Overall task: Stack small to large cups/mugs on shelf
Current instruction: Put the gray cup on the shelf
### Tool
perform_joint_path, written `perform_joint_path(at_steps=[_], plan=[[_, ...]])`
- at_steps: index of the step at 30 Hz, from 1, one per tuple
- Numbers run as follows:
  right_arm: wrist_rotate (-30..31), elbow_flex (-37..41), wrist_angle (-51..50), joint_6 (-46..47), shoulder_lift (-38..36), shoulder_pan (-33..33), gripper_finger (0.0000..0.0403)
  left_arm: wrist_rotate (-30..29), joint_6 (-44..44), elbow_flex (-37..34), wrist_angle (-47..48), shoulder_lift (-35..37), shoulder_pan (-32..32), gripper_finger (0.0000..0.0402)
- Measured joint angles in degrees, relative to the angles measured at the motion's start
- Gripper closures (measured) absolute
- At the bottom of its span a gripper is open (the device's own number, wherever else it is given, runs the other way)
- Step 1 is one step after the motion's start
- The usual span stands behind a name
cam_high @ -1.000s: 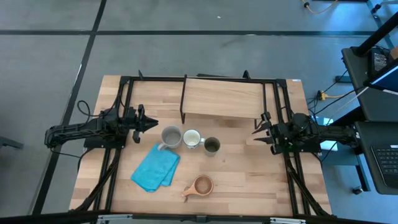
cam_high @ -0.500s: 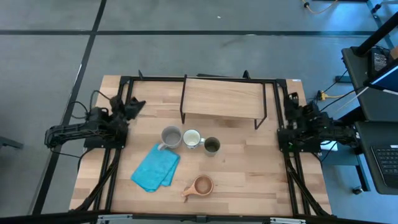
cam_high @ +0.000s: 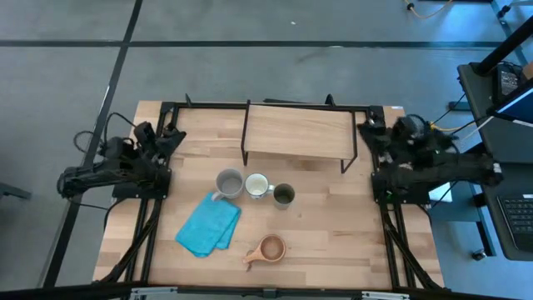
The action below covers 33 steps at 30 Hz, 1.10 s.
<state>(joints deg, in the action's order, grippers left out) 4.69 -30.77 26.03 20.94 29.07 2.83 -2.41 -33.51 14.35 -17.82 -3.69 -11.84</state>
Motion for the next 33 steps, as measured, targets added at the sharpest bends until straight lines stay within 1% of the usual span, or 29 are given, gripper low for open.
perform_joint_path(at_steps=[4,6,8,10,12,18,22,24,28,33], plan=[[1.08,-14.2,-18.73,2.14,11.13,0.0,0.0283,0.52,4.5,10.9,22.36,-5.11,-0.04,0.0355],[2.19,-20.25,-26.2,2.85,15.75,0.0,0.0283,0.65,5.43,15.41,30.84,-8.29,-0.02,0.0355],[2.19,-25.07,-29.53,2.77,19.56,0.0,0.0283,1.82,4.86,18.7,37.1,-11.0,-0.04,0.0355],[2.2,-28.68,-30.44,2.74,22.8,0.0,0.0283,4.51,4.1,20.62,41.33,-13.13,-0.04,0.0355],[2.19,-31.69,-30.48,2.72,25.71,0.0,0.0283,6.52,4.14,21.68,42.54,-14.57,-0.01,0.0355],[2.19,-38.16,-30.46,2.66,31.44,0.0,0.0283,6.22,3.66,22.03,40.92,-15.12,-0.02,0.0355],[2.19,-39.73,-29.48,2.63,33.88,0.0,0.0283,3.72,4.69,22.05,39.56,-15.09,-0.03,0.0355],[2.19,-40.11,-28.73,2.62,34.69,0.0,0.0283,0.92,6.85,22.05,39.58,-15.12,-0.02,0.0355],[2.19,-40.32,-26.23,2.68,36.1,0.0,0.0283,-3.81,6.95,22.04,38.83,-15.1,-0.04,0.0355],[0.43,-40.23,-22.35,5.97,38.76,-0.37,0.0283,-4.58,6.07,22.05,37.04,-15.05,-0.02,0.0355]])
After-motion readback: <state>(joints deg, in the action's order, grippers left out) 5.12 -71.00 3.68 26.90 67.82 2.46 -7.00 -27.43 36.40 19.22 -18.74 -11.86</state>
